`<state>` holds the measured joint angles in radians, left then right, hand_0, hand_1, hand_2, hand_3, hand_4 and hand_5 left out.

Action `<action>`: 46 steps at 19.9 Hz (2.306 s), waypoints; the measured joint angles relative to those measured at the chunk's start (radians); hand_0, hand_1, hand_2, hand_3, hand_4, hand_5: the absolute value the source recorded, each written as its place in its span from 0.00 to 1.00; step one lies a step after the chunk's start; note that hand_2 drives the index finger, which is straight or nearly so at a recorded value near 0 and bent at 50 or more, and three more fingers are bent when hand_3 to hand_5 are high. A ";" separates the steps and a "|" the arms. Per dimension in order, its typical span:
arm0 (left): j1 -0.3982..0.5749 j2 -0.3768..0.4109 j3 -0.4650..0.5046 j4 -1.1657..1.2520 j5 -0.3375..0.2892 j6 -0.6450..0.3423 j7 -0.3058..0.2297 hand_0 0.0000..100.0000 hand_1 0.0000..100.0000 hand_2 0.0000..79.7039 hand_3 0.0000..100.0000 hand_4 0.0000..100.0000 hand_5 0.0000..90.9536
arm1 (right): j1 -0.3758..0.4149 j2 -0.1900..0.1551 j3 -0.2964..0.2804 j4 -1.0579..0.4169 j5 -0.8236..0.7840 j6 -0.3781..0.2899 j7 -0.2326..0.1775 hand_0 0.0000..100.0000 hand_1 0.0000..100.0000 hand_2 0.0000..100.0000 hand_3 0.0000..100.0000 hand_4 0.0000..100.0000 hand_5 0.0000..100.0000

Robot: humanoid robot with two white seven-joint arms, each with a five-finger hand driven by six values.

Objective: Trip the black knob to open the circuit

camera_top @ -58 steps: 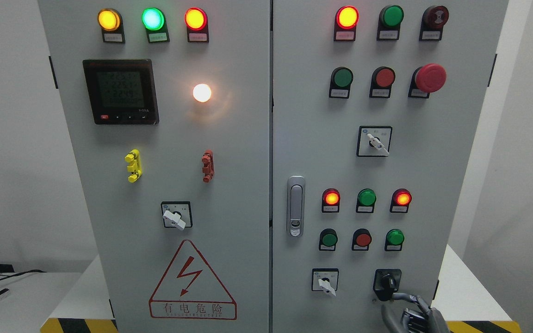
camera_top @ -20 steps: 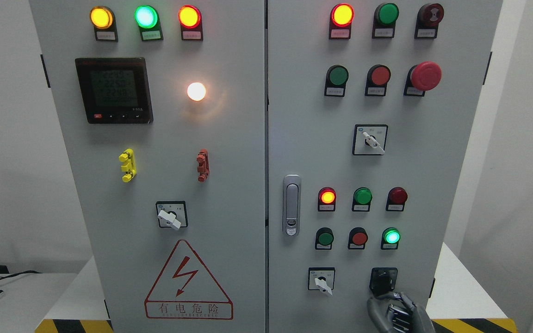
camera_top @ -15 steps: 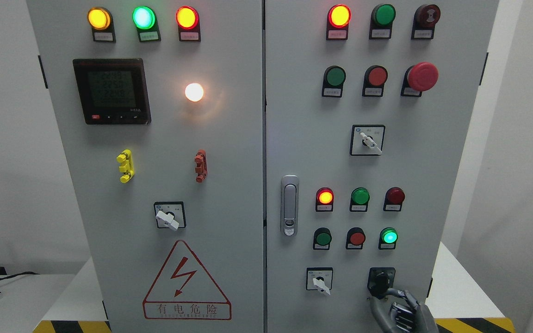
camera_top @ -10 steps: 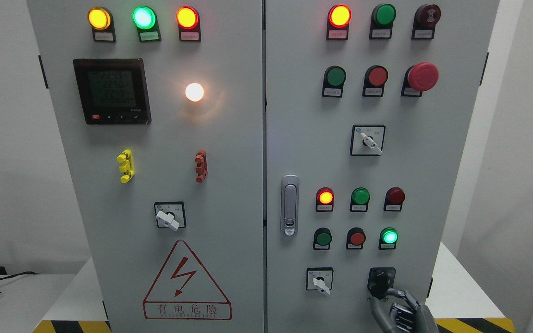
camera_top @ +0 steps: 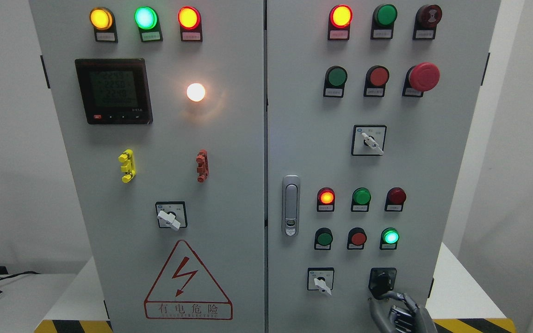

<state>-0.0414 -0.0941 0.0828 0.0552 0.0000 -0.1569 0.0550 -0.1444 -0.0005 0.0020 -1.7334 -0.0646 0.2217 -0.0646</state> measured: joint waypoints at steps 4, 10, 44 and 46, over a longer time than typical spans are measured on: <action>0.000 0.000 0.000 0.000 0.000 0.000 0.000 0.12 0.39 0.00 0.00 0.00 0.00 | 0.005 0.000 -0.001 0.001 0.000 -0.001 0.000 0.33 0.71 0.41 1.00 1.00 0.94; 0.000 0.000 0.000 0.000 0.000 0.000 0.000 0.12 0.39 0.00 0.00 0.00 0.00 | 0.010 0.000 -0.001 0.003 0.000 -0.001 0.001 0.33 0.71 0.41 1.00 1.00 0.94; 0.000 0.000 0.000 0.000 0.000 0.000 0.000 0.12 0.39 0.00 0.00 0.00 0.00 | 0.080 -0.011 -0.100 -0.017 -0.011 0.000 0.031 0.41 0.42 0.48 0.85 0.82 0.84; 0.000 0.000 0.000 0.000 0.000 0.000 0.000 0.12 0.39 0.00 0.00 0.00 0.00 | 0.110 -0.016 -0.114 -0.033 -0.022 -0.004 0.049 0.37 0.31 0.45 0.73 0.70 0.75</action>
<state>-0.0414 -0.0940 0.0828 0.0552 0.0000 -0.1569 0.0550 -0.0340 -0.0164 -0.1123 -1.7664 -0.0869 0.2181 -0.0161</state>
